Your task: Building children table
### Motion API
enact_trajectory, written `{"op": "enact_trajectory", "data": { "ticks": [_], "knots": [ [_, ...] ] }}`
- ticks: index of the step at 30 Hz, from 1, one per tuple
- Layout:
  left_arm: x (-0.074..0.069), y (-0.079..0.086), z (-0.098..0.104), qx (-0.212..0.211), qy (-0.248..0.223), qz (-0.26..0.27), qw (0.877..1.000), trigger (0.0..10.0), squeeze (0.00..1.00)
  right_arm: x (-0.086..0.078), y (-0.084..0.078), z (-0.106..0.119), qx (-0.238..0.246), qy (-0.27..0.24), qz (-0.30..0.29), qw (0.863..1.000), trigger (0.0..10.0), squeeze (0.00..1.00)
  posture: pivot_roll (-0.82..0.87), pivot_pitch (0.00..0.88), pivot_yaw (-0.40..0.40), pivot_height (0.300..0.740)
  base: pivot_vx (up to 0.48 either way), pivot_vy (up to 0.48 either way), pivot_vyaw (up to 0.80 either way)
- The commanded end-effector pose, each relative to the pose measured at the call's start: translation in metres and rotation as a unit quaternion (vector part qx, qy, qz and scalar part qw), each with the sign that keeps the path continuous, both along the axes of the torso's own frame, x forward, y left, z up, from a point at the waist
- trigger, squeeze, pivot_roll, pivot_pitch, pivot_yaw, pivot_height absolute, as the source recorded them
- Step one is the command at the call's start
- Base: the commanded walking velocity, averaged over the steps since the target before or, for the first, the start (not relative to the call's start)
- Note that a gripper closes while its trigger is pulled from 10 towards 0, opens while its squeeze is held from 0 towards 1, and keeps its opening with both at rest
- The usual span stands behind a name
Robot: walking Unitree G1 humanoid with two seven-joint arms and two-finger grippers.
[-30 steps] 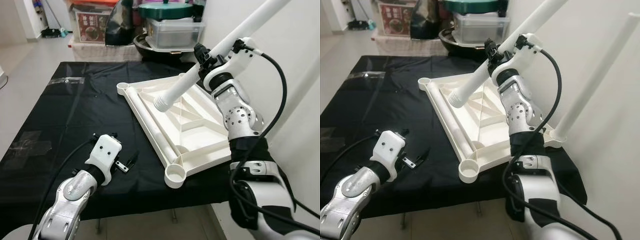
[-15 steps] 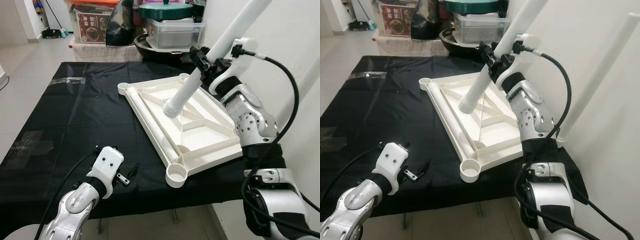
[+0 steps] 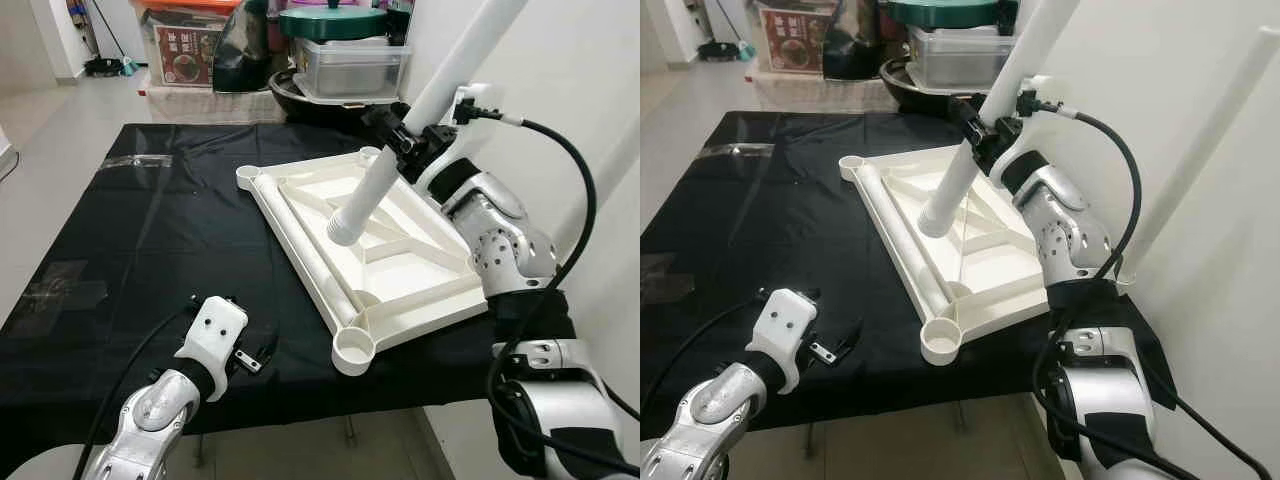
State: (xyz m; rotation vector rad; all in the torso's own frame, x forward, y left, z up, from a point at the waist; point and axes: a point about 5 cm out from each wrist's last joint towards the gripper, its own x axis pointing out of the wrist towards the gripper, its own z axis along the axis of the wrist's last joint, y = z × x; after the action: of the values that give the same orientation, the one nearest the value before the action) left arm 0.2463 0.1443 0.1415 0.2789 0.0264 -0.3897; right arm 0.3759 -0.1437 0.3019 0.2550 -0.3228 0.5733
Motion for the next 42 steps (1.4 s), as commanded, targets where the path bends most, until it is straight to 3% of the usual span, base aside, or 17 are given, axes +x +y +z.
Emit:
{"op": "enact_trajectory", "data": {
  "ticks": [1,5,11,13,16,20,21,27,32,34,42],
  "knots": [
    [-0.002,0.0,-0.002,0.001,0.007,0.005,1.0,10.0,0.0,-0.003,0.002,-0.001,-0.014,-0.004,0.008,1.0,0.0,0.0,0.1,0.0,-0.081,0.74,0.0,0.0,0.0],
    [-0.002,0.0,-0.002,-0.002,0.009,0.006,1.0,10.0,0.0,-0.005,0.003,-0.004,-0.033,-0.004,0.024,0.999,0.0,0.0,0.11,0.0,-0.081,0.74,0.0,0.0,0.0],
    [-0.003,0.008,-0.005,-0.008,0.018,0.02,1.0,10.0,0.0,-0.022,0.007,-0.014,-0.097,-0.004,0.107,0.989,0.0,0.0,0.1,0.0,-0.08,0.74,0.0,0.0,0.0],
    [-0.002,0.011,-0.006,-0.012,0.02,0.029,0.999,10.0,0.0,-0.037,0.006,-0.02,-0.138,-0.005,0.157,0.978,3.8,0.0,0.1,0.0,-0.075,0.74,0.0,0.0,0.0],
    [-0.002,0.014,-0.008,-0.01,0.023,0.032,0.999,10.0,0.0,-0.052,0.0,-0.026,-0.181,-0.009,0.2,0.963,4.2,0.0,0.1,0.0,-0.074,0.74,0.0,0.0,0.0],
    [-0.002,0.015,-0.008,-0.01,0.023,0.032,0.999,10.0,0.0,-0.054,-0.001,-0.026,-0.186,-0.008,0.207,0.961,4.2,0.0,0.1,0.0,-0.074,0.74,0.0,0.0,0.0],
    [-0.002,0.018,-0.009,-0.009,0.025,0.036,0.999,10.0,0.0,-0.059,-0.001,-0.028,-0.199,-0.008,0.218,0.955,10.0,0.0,0.09,0.0,-0.069,0.74,0.0,0.0,0.0],
    [0.0,0.025,-0.011,-0.006,0.029,0.047,0.998,10.0,0.0,-0.076,0.007,-0.045,-0.23,0.0,0.251,0.94,10.0,0.0,0.09,0.0,-0.058,0.74,0.0,0.0,0.0],
    [0.001,0.026,-0.01,-0.005,0.028,0.047,0.998,10.0,0.0,-0.081,0.01,-0.052,-0.235,0.004,0.264,0.935,10.0,0.0,0.1,0.0,-0.057,0.74,0.0,0.0,0.0],
    [0.001,0.03,-0.01,-0.002,0.028,0.049,0.998,10.0,0.0,-0.087,0.015,-0.061,-0.253,0.009,0.282,0.926,10.0,0.0,0.09,0.0,-0.057,0.74,0.0,0.0,0.0],
    [0.002,0.03,-0.009,-0.002,0.026,0.052,0.998,10.0,0.0,-0.084,0.018,-0.068,-0.273,0.013,0.282,0.92,10.0,0.0,0.11,0.0,-0.068,0.74,0.0,0.0,0.0]
  ]
}}
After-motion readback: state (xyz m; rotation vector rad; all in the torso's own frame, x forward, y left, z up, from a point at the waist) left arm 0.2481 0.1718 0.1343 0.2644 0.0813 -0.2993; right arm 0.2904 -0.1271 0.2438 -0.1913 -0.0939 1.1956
